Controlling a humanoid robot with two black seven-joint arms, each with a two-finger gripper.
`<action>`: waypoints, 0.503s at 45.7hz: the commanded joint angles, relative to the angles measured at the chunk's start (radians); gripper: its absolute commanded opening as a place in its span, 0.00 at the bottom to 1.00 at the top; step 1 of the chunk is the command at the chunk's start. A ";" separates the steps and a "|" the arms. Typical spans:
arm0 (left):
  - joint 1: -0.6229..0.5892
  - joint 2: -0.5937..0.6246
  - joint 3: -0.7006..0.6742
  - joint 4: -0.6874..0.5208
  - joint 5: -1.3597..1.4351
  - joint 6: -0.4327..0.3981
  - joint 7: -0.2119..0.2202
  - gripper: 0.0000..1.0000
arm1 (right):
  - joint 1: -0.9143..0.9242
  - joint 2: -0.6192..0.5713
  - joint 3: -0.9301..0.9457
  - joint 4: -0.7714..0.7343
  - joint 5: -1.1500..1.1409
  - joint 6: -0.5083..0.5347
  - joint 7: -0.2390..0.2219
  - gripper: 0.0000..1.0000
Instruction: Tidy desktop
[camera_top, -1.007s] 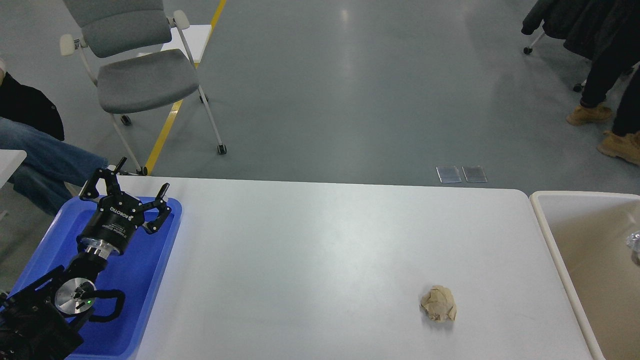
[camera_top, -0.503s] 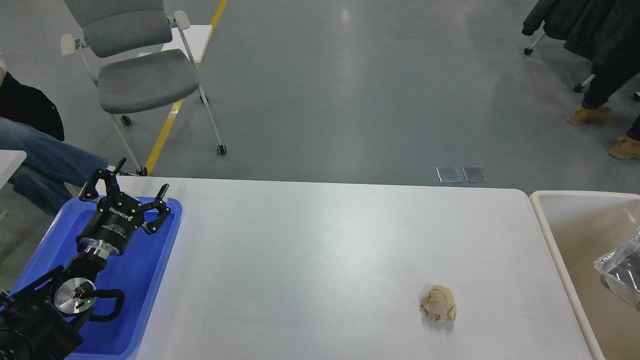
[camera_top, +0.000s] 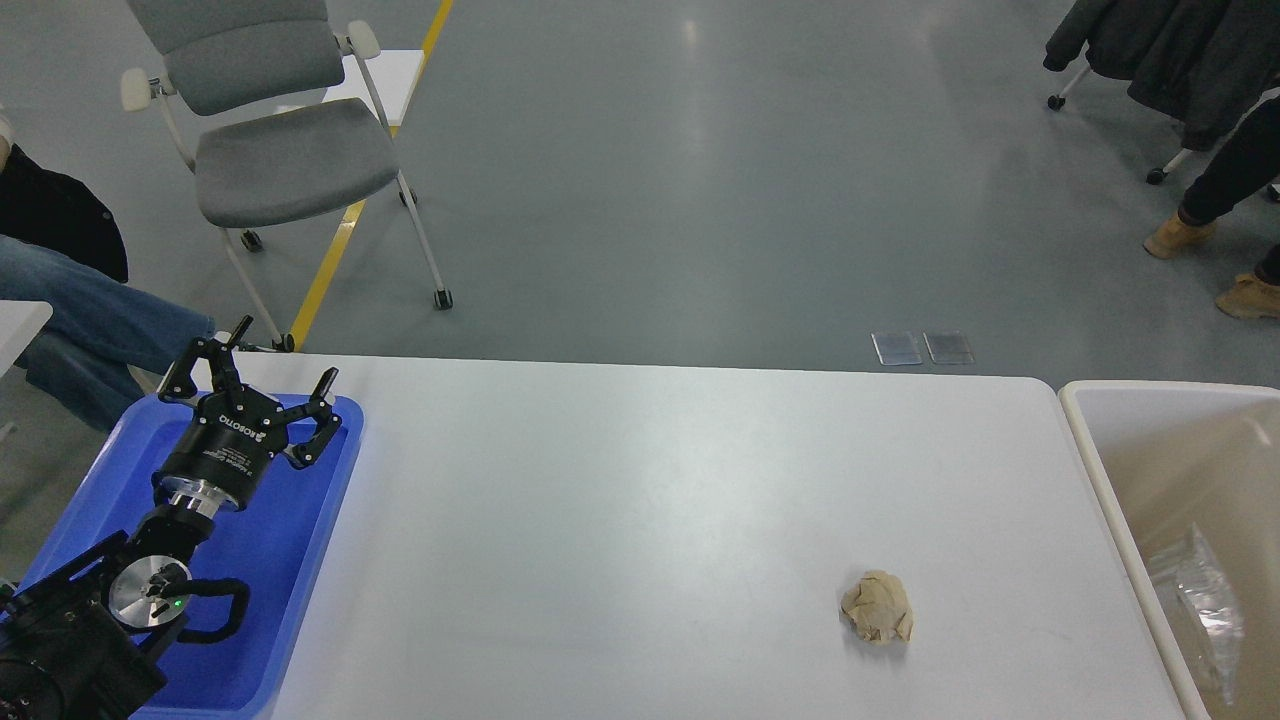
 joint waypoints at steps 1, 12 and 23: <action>0.000 0.000 0.000 0.000 0.000 0.000 0.000 0.99 | 0.075 -0.076 0.034 0.026 0.000 -0.004 0.001 1.00; -0.002 0.000 0.000 0.000 0.000 0.000 0.000 0.99 | 0.364 -0.356 -0.003 0.371 -0.017 0.002 0.000 1.00; -0.002 0.000 0.002 0.000 0.000 0.000 0.000 0.99 | 0.727 -0.444 -0.230 0.511 -0.040 0.042 -0.002 1.00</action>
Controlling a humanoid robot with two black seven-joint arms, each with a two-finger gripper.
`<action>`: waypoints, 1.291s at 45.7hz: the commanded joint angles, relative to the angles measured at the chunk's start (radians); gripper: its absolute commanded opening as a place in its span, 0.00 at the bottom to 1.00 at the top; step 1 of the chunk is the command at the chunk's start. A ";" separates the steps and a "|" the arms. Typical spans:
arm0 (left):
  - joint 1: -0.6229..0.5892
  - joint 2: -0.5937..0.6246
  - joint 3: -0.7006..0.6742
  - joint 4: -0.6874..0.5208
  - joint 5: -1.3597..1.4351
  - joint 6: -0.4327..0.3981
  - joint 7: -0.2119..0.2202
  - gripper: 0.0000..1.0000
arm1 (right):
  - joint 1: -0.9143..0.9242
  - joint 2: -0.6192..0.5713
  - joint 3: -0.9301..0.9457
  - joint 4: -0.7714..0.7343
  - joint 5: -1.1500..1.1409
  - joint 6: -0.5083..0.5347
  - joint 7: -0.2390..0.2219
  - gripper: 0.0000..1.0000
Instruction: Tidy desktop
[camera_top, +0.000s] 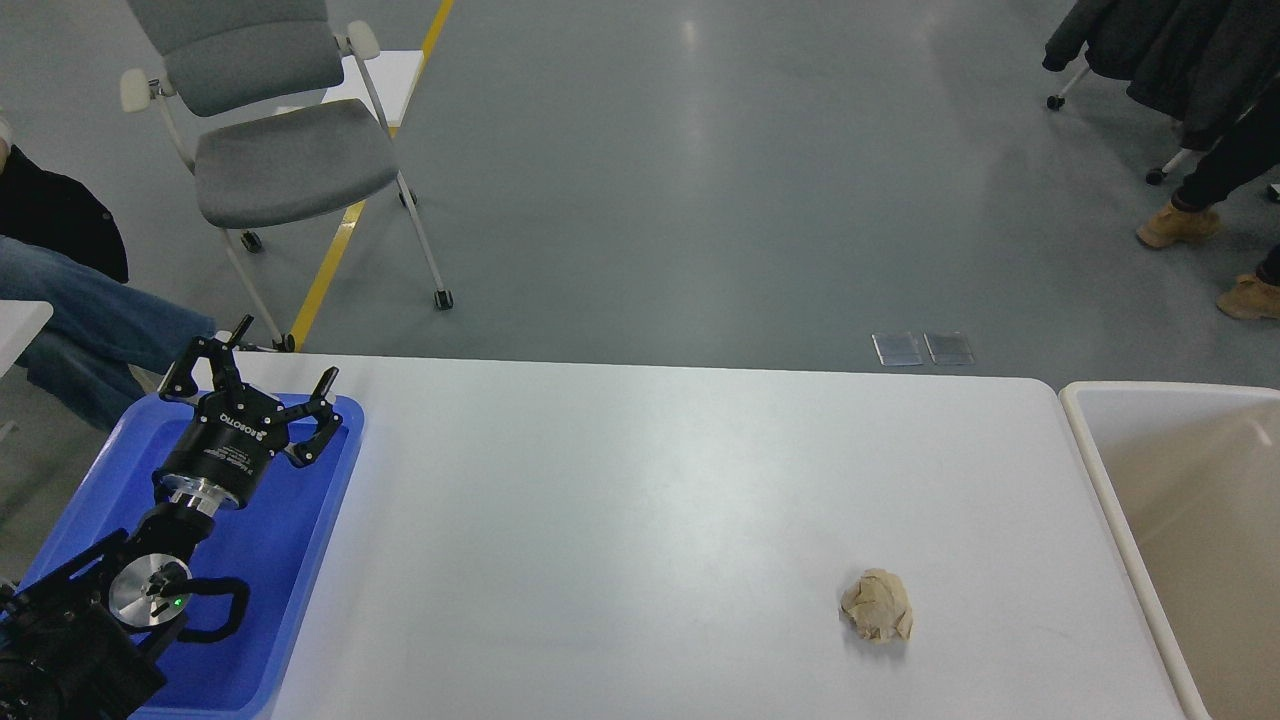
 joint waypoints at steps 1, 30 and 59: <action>0.000 0.000 0.001 0.000 0.000 0.000 0.000 0.99 | 0.344 -0.111 -0.174 0.154 -0.019 0.036 -0.001 1.00; 0.000 0.000 0.000 0.000 0.000 0.000 0.000 0.99 | 0.825 0.265 -0.237 0.150 0.054 0.053 -0.044 1.00; 0.000 -0.001 0.000 0.000 0.000 0.000 0.000 0.99 | 1.075 0.547 -0.568 0.504 0.096 0.361 -0.170 1.00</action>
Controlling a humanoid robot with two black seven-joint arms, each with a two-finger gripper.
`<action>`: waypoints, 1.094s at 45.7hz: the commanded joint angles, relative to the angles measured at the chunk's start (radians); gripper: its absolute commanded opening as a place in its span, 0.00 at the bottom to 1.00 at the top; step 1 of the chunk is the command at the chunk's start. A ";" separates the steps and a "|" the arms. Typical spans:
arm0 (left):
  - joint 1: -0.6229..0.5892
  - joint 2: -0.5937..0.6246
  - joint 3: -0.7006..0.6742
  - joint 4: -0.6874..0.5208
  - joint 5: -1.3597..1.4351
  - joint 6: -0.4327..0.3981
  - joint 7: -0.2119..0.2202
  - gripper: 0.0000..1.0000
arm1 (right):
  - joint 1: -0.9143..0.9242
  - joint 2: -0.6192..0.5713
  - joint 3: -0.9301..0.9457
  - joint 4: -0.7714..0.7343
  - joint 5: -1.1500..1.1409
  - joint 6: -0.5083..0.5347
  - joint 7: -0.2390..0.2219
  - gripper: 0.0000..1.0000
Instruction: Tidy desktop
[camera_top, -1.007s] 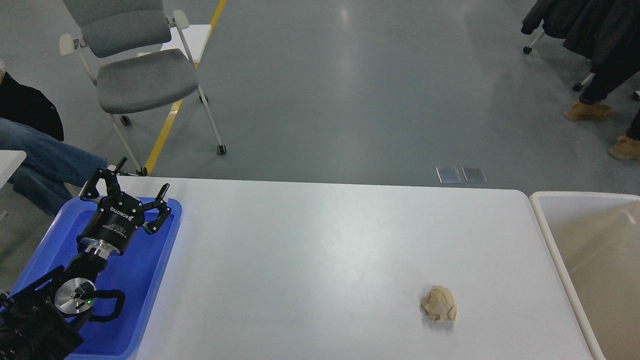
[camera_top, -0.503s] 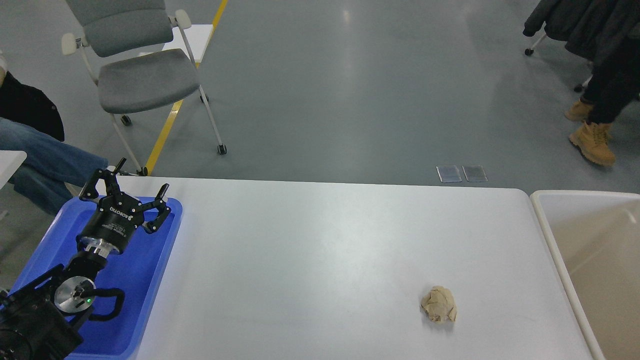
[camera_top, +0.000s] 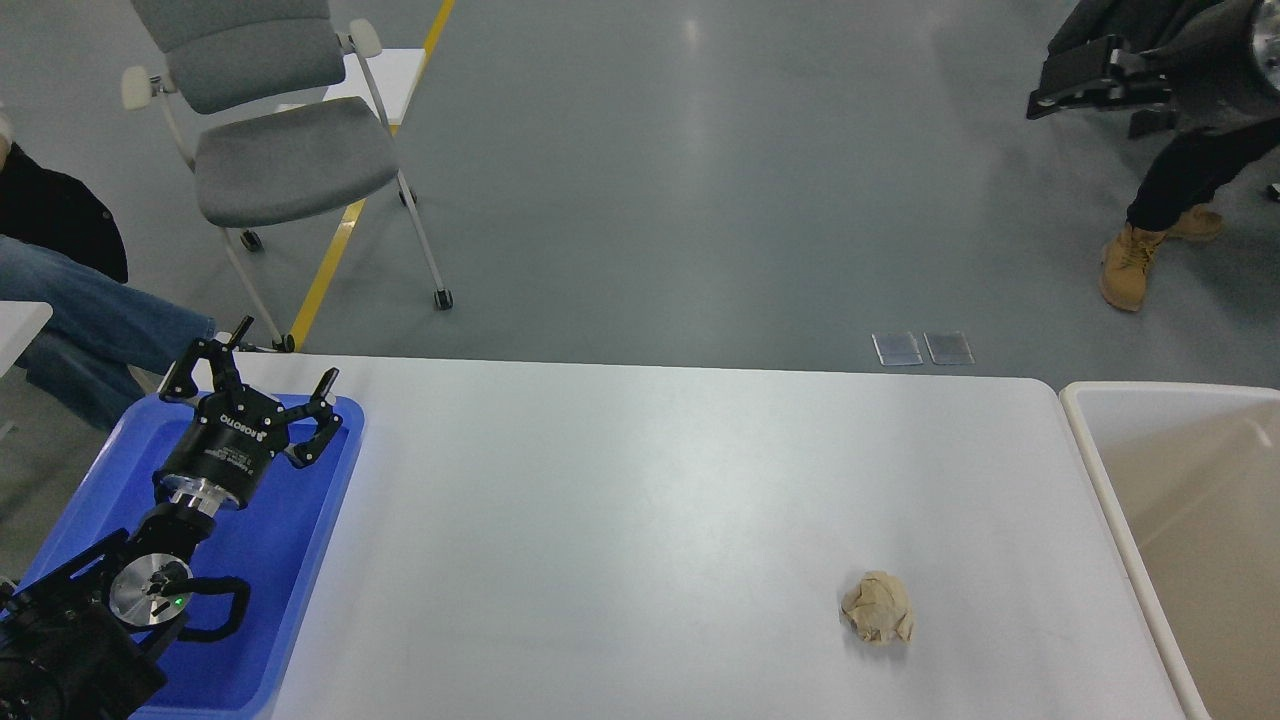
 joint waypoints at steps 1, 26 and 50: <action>0.000 -0.001 0.001 0.000 0.000 0.000 0.000 0.99 | 0.093 0.062 -0.130 0.186 0.015 0.090 -0.004 1.00; 0.001 0.001 0.000 0.000 0.000 0.000 0.000 0.99 | 0.096 0.074 -0.373 0.478 0.253 0.087 -0.013 1.00; 0.001 0.001 0.000 0.000 0.000 0.000 0.000 0.99 | 0.063 0.071 -0.401 0.486 0.304 0.084 -0.015 1.00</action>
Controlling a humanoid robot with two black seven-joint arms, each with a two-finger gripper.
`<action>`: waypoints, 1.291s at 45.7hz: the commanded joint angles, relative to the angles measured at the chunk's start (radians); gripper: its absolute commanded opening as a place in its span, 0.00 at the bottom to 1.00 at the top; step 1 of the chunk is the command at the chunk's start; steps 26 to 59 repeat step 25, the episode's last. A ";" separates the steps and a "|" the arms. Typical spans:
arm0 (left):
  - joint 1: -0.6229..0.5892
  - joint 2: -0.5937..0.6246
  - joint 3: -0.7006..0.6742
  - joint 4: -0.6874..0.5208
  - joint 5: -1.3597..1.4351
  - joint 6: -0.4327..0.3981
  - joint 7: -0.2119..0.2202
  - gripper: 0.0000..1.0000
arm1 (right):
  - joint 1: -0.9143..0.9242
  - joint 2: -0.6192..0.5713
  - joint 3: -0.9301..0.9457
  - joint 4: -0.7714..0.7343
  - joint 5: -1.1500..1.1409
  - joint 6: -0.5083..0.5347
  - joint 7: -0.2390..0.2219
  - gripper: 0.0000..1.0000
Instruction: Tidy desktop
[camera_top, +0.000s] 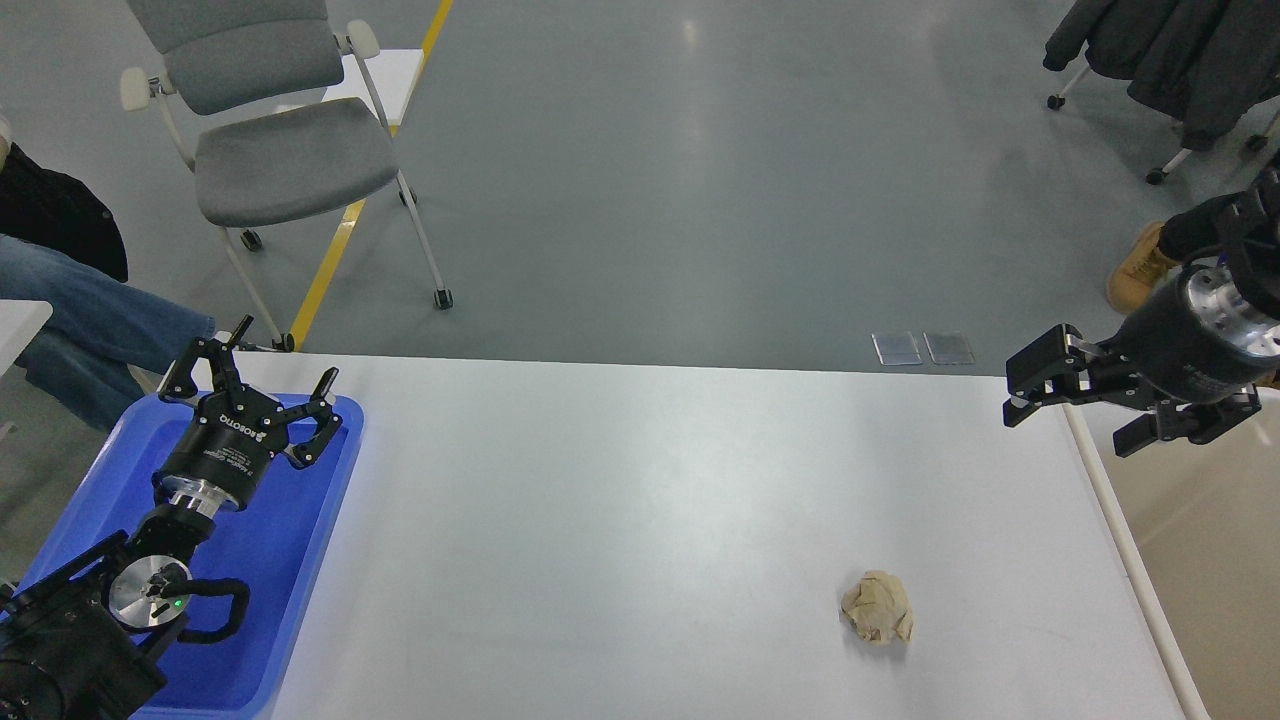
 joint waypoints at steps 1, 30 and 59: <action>0.000 0.000 0.000 -0.001 -0.002 0.000 0.000 0.99 | -0.009 0.002 -0.011 0.010 0.010 0.000 -0.002 1.00; 0.000 0.000 0.000 -0.001 0.000 0.000 0.000 0.99 | -0.017 0.099 0.040 -0.001 -0.076 -0.066 0.000 1.00; 0.000 0.000 0.000 -0.001 0.000 0.000 0.000 0.99 | -0.017 0.099 0.040 -0.001 -0.076 -0.066 0.000 1.00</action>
